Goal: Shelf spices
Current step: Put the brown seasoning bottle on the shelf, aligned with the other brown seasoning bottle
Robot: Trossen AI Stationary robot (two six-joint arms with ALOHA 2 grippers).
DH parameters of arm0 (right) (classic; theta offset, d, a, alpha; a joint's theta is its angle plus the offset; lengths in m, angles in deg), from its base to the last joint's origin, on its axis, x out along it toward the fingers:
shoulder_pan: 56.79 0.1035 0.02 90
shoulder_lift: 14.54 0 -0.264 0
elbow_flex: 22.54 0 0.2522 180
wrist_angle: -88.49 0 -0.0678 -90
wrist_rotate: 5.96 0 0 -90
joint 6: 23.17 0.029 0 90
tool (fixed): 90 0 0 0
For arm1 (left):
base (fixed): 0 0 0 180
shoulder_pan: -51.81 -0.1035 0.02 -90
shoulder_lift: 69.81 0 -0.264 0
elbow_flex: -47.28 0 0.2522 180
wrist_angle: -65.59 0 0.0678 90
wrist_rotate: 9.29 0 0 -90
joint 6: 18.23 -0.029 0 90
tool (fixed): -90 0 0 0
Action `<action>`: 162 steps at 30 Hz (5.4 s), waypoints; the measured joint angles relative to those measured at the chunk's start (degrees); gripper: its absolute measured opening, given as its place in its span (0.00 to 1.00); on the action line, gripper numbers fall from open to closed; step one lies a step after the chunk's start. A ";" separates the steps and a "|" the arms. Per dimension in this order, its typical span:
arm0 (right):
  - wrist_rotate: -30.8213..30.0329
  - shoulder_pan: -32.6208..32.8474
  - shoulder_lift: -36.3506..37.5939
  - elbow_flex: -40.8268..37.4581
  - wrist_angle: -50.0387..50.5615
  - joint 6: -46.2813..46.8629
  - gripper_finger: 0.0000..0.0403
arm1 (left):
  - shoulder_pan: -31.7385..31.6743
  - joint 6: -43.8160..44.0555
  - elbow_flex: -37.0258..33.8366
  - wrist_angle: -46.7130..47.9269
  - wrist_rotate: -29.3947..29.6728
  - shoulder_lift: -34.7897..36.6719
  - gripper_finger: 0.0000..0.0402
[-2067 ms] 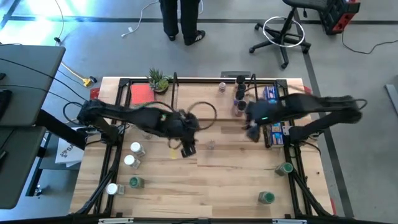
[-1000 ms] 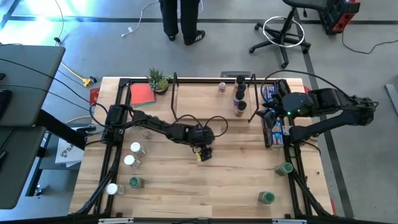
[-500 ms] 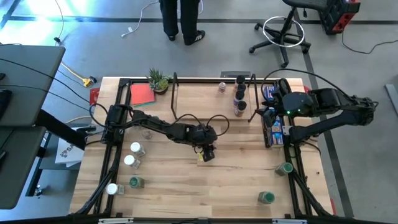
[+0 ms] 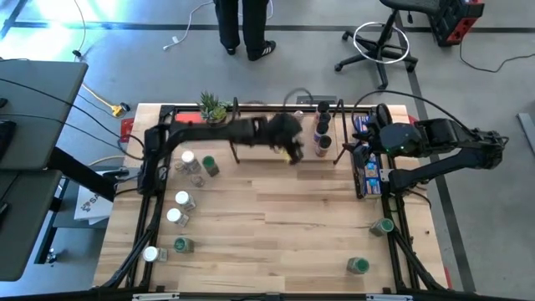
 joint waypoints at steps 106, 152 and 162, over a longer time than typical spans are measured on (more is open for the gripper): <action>40.63 28.73 -4.60 -25.74 -16.06 0.73 0.65 | 18.66 12.17 7.93 27.66 1.29 7.94 0.00; 10.23 7.28 -6.91 -19.34 -20.50 -8.98 0.65 | 4.64 48.35 -44.98 48.10 -6.61 31.09 0.59; 10.28 7.28 -6.91 -19.32 -20.60 -7.73 0.65 | 3.90 47.53 -49.99 43.34 -4.60 31.12 0.59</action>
